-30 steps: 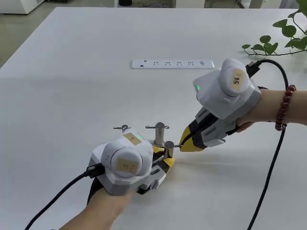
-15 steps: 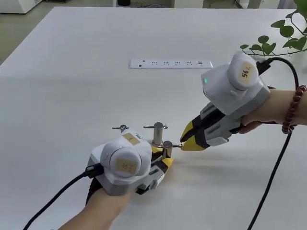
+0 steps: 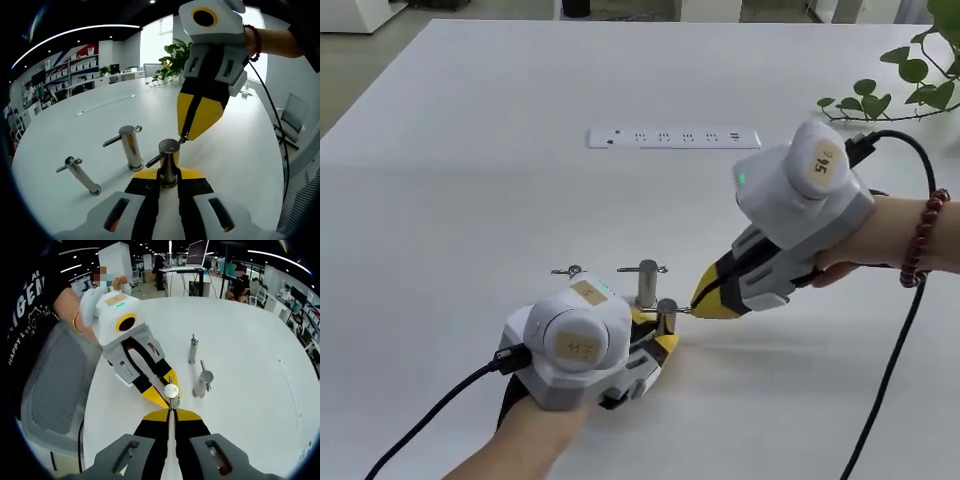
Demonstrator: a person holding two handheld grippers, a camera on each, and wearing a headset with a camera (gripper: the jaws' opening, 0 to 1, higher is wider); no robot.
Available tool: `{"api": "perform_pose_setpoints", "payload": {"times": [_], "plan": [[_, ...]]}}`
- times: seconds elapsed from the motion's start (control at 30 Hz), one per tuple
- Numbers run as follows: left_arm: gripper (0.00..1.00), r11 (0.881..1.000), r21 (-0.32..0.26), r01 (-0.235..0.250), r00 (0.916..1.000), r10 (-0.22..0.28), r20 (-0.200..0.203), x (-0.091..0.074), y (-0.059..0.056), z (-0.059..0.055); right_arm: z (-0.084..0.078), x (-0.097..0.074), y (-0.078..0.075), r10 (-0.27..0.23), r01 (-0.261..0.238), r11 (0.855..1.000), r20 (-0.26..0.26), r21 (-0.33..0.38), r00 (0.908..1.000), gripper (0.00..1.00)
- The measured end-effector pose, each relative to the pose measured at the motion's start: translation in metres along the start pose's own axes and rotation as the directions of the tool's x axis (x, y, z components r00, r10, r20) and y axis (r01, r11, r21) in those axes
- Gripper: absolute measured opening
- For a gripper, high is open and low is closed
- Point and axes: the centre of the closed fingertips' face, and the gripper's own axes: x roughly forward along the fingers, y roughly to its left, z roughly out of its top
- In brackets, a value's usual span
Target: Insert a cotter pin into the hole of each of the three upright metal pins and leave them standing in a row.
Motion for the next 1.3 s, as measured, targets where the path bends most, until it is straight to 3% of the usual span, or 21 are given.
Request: {"api": "perform_pose_setpoints", "payload": {"times": [0.43,0.8,0.87,1.1,1.3], "plan": [[0.1,1.0,-0.01,0.002,1.0,-0.002,-0.004,0.001,0.0,-0.001,0.005,0.004,0.0,-0.003,0.003,1.0,0.006,-0.005,1.0,0.0],[0.11,1.0,-0.021,-0.005,0.9995,0.004,-0.031,0.001,0.0,-0.007,0.002,0.006,-0.002,-0.004,0.004,1.0,-0.003,0.007,1.0,0.0],[0.11,1.0,-0.025,-0.009,0.9994,0.008,-0.033,0.0,0.0,-0.008,0.001,0.007,-0.002,-0.005,0.005,1.0,-0.014,0.015,0.9999,0.06],[0.2,0.999,-0.039,-0.017,0.9992,0.016,-0.038,-0.01,0.006,-0.009,0.012,0.008,-0.002,-0.028,0.027,0.999,0.043,0.041,0.9987,0.15],[0.26,0.998,-0.056,-0.018,0.9995,0.016,-0.028,-0.02,0.008,-0.01,0.022,0.011,-0.002,-0.045,0.043,0.998,0.072,0.04,0.9964,0.16]]}}
